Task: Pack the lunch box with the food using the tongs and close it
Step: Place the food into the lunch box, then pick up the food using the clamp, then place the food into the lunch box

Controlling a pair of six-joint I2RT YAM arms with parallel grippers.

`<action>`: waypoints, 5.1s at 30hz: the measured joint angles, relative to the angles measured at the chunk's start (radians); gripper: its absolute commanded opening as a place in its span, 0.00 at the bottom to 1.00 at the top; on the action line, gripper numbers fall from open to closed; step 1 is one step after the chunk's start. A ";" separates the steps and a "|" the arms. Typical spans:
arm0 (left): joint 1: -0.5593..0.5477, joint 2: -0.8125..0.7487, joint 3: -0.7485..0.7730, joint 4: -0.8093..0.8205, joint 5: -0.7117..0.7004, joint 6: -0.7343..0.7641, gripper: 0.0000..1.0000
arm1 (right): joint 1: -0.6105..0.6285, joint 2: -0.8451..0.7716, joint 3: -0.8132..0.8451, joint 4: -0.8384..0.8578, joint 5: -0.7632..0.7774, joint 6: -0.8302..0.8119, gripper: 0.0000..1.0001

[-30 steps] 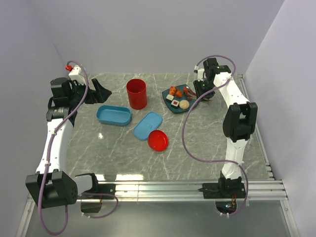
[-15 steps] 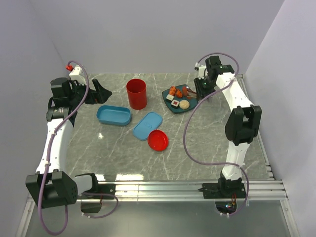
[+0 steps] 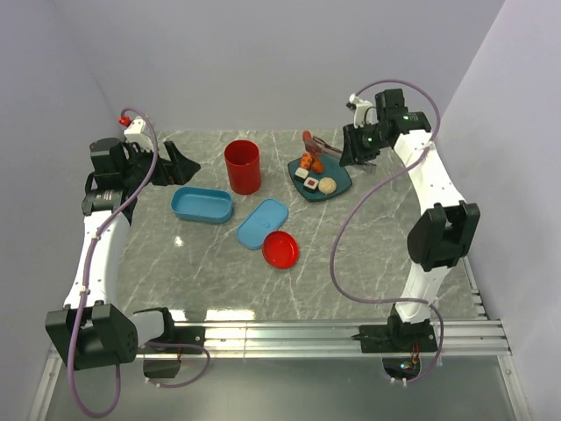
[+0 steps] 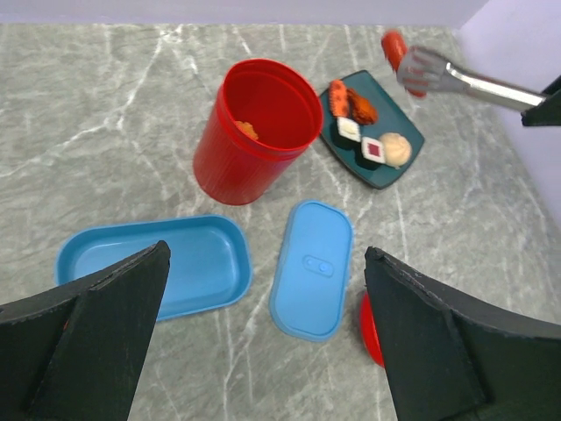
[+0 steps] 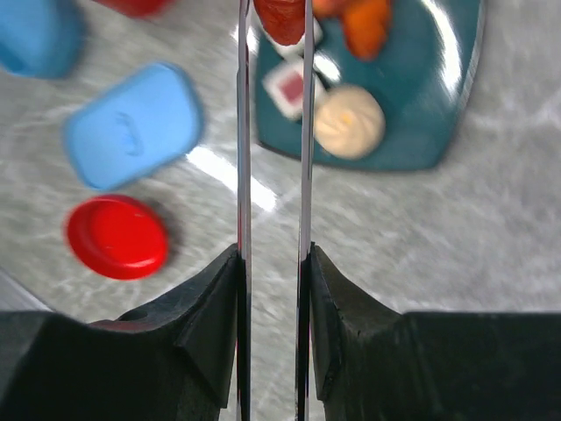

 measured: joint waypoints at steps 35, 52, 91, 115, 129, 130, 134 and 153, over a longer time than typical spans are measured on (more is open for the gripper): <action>0.000 0.000 0.000 0.006 0.066 -0.015 0.99 | 0.310 0.165 0.221 0.150 -0.111 0.070 0.40; 0.000 -0.002 0.000 -0.002 0.055 -0.015 0.99 | 0.308 0.149 0.219 0.182 -0.076 0.100 0.67; 0.000 -0.010 0.000 0.000 0.050 -0.014 0.99 | 0.000 0.050 -0.087 0.050 0.159 0.088 0.63; 0.000 -0.007 -0.009 -0.001 0.043 0.004 0.99 | 0.034 0.177 -0.015 0.066 0.156 0.100 0.56; 0.000 0.017 -0.009 -0.001 0.044 0.004 0.99 | 0.071 0.175 -0.016 0.066 0.255 0.077 0.47; 0.000 0.018 -0.009 -0.001 0.044 0.004 0.99 | 0.071 0.173 -0.016 0.066 0.261 0.074 0.45; 0.000 0.018 -0.009 -0.001 0.044 0.004 0.99 | 0.071 0.155 -0.020 0.068 0.283 0.068 0.41; 0.000 0.018 -0.009 -0.001 0.044 0.002 0.99 | 0.078 0.002 0.022 0.094 0.085 0.066 0.35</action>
